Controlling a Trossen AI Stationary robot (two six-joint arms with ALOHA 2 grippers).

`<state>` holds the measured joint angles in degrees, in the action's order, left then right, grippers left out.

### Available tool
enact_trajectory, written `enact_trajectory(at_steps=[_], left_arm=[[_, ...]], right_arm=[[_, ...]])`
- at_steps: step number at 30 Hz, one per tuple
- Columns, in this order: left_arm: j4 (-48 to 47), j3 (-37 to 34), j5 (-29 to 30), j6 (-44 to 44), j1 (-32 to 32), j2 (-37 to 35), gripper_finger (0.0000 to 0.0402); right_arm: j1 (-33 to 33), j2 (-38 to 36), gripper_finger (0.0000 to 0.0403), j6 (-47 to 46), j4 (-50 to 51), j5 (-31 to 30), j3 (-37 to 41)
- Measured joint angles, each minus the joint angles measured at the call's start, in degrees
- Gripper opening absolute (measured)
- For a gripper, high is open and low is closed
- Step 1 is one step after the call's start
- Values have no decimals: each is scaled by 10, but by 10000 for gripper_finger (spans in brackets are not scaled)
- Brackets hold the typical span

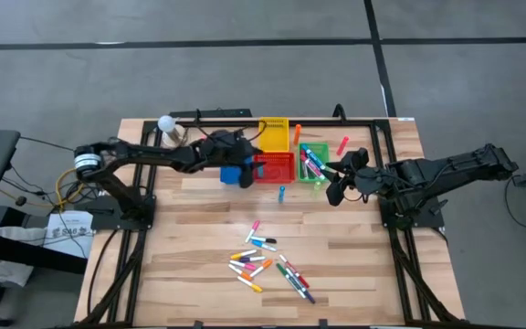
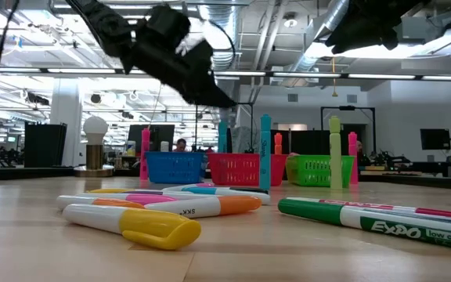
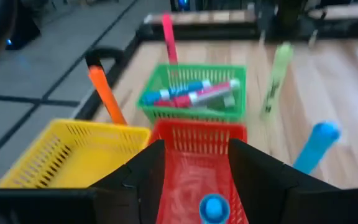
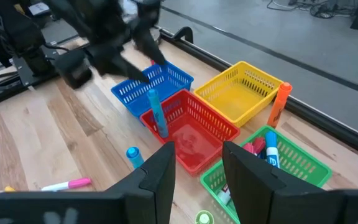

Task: Pick & Place Markers
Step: Put the left large light blue highlighter pen into the red bin

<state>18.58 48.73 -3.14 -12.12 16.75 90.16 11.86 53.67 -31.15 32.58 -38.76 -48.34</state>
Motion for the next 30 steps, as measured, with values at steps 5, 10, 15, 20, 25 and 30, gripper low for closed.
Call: enact_trajectory(at_steps=[5, 10, 15, 20, 25, 30], left_arm=[[-11, 0, 1, -3, 0, -66, 175], [-128, 1, 15, 2, -4, -126, 175], [-169, -18, 32, 6, -14, -121, 175], [-172, -19, 67, 21, -26, -68, 171], [-160, -6, 68, 26, -36, -7, 164], [-111, 21, 68, 32, -37, 22, 159]], right_arm=[[1, 0, 125, 1, 0, 1, 0], [2, 0, 125, 1, 4, 14, 0], [5, 0, 125, 2, 4, 15, 0], [5, 0, 125, 2, 4, 15, 0], [5, 0, 125, 3, 4, 15, 0], [5, 0, 125, 12, 4, 15, 0]])
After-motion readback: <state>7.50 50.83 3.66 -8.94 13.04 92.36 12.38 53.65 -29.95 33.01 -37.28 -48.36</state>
